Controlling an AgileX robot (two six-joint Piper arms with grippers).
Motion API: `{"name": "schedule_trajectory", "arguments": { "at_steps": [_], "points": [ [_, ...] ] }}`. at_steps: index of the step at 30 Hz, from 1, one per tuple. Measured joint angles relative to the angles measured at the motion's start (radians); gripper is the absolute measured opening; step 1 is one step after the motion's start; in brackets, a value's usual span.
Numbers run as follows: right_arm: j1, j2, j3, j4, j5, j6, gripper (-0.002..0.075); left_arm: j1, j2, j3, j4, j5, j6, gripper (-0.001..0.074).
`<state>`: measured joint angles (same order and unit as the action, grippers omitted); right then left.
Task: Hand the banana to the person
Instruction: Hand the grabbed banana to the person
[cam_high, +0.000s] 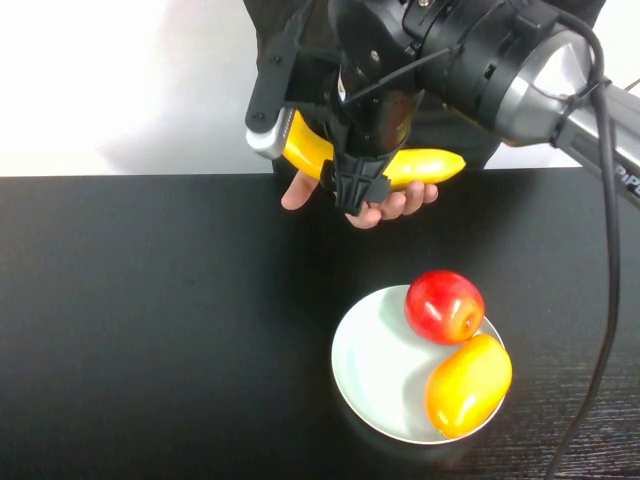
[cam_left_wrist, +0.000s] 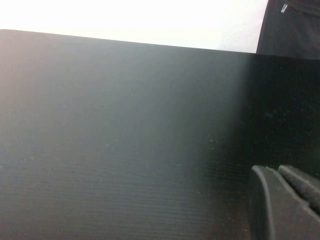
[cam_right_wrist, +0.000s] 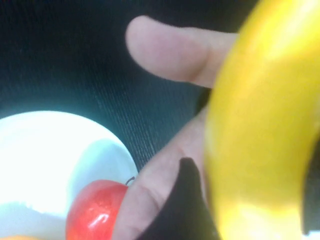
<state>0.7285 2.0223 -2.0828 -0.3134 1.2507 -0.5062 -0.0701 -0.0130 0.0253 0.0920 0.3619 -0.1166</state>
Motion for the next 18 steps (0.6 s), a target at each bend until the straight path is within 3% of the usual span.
{"name": "schedule_trajectory", "arguments": {
  "at_steps": [4,7,15,18],
  "points": [
    [0.014,-0.033,0.0,-0.009,0.0,0.082,0.0519,0.0,0.0,0.0,0.0,0.0,0.0,-0.0004],
    [0.033,-0.073,0.0,-0.015,0.0,0.179,0.0491,0.0,0.0,0.0,0.0,0.0,0.0,-0.0004],
    [0.044,-0.274,0.09,-0.023,0.002,0.482,0.0104,0.0,0.0,0.0,0.0,0.0,0.0,-0.0004],
    [0.044,-0.394,0.227,-0.023,0.002,0.578,0.0041,0.0,0.0,0.0,0.0,0.0,0.0,-0.0004]
  ]
}}
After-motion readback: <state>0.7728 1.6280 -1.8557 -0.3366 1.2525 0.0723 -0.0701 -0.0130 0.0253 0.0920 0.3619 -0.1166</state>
